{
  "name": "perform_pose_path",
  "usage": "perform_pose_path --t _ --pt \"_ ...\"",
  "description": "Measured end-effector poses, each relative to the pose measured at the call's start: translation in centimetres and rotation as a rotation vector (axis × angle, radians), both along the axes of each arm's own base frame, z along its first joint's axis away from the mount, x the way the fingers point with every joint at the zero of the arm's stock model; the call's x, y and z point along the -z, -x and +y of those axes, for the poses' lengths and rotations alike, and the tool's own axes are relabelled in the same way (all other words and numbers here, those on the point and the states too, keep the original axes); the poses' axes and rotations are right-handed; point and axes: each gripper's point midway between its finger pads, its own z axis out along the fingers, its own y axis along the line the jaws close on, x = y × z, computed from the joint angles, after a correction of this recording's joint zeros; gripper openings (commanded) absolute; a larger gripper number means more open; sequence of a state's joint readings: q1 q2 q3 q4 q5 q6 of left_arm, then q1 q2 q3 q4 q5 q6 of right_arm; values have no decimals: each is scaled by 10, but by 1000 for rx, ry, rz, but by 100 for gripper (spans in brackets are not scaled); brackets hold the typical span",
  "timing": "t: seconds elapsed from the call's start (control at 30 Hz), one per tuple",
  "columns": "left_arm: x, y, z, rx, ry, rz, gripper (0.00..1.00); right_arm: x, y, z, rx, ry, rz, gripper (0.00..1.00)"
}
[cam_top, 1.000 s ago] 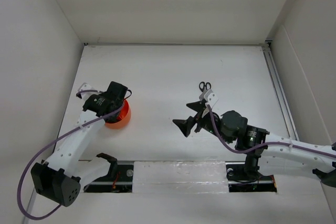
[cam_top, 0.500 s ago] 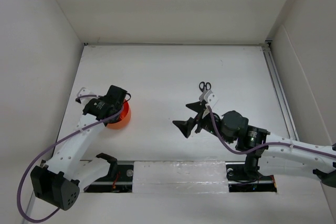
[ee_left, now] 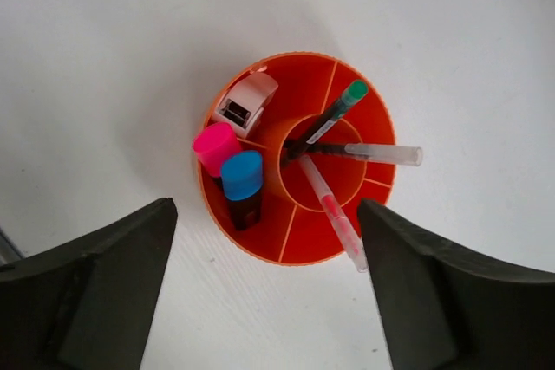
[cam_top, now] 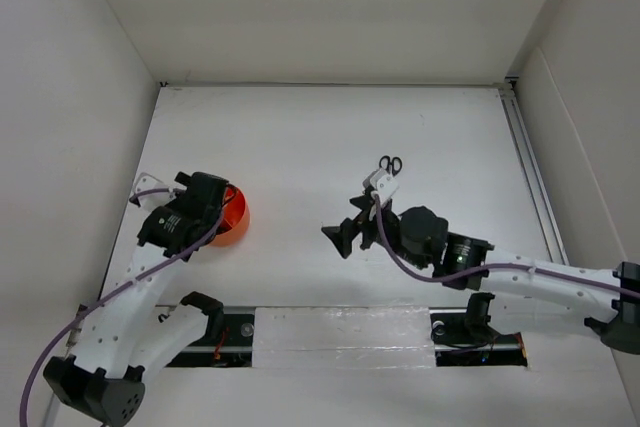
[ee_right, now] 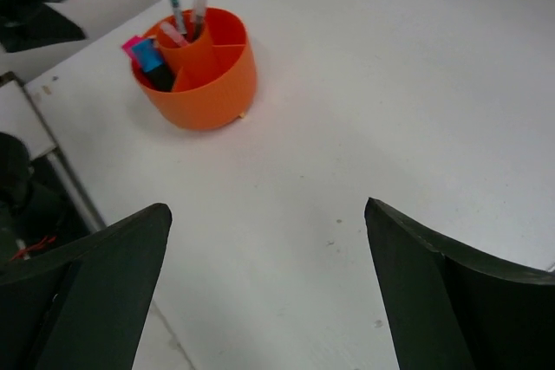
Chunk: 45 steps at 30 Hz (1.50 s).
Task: Sort the stationery into containers
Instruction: Place the pen in the storage box, then pick up the scissors from the center of the board.
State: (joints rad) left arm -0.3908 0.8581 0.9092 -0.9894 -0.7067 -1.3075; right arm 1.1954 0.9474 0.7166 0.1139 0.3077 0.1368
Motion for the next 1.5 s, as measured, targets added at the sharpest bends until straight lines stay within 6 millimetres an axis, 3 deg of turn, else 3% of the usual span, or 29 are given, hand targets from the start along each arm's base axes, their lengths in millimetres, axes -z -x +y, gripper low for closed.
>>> perform_pose_path --t 0.1,0.23,0.33,0.4,0.47,0.67,0.93,1.13,1.3,1.5 --pt "-10 2 -2 28 22 -48 100 22 -28 -2 102 39 81 100" --pt "-36 2 -9 143 31 -135 100 57 -105 -17 374 125 266 100" --pt "-70 -5 -18 288 -10 -205 100 82 -165 -42 599 186 389 100" --pt "-94 -12 -23 369 -60 -252 100 100 -190 -60 697 219 451 100" --pt "-102 -19 -25 404 -98 -273 100 119 -206 -84 777 247 510 97" --pt "-89 -21 -27 471 -154 -238 100 162 -229 -151 949 301 649 85" --pt "-111 -6 -23 487 -152 -365 100 182 -254 -216 1053 289 742 64" --pt "-106 -12 -29 515 -154 -336 100 195 -273 -224 1038 300 775 56" --pt "-105 -13 -31 527 -152 -332 100 209 -272 -219 999 313 815 55" --pt "-105 -13 -32 534 -154 -331 100 212 -271 -214 966 314 828 55"
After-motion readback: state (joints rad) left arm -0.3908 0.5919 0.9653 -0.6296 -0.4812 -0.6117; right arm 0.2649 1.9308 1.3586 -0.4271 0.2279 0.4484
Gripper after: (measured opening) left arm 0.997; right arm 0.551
